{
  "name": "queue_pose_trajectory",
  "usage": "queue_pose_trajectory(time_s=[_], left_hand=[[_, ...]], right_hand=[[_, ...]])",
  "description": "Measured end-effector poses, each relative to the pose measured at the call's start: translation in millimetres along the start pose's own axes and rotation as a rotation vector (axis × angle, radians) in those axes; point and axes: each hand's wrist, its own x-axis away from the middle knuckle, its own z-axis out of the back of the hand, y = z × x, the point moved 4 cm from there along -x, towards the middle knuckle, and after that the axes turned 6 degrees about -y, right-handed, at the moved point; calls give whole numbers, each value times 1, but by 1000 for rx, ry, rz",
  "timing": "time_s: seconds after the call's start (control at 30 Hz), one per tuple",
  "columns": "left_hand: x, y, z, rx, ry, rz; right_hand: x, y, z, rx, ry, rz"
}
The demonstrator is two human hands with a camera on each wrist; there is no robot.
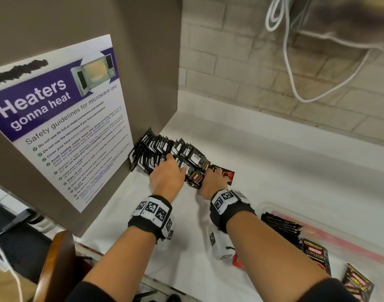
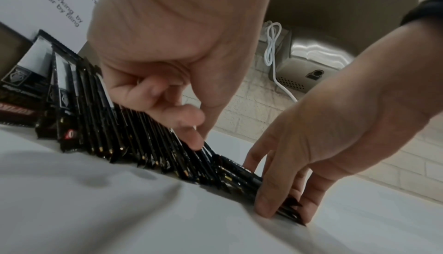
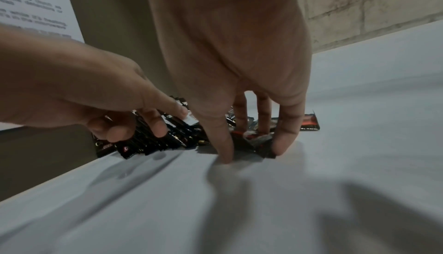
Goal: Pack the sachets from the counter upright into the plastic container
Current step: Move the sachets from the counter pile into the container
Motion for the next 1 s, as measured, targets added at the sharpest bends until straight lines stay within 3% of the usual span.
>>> queue_pose_trajectory(time_s=[0.13,0.3,0.57,0.73,1.0], left_hand=[[0,1,0,47,-10,8],[-1,2,6,168,-130,42],[0,17,21,264,-302,-103],[4,12,21,325,-383,-122],[20,16,27,520,-571,-149]], right_hand=[[-3,1,0,-29,8,17],[0,2,-6,-215,115,66],[6,-3,-19,-400,233,201],[9,2,-23,-494,285,268],[7,-1,-34,-494,156,354]])
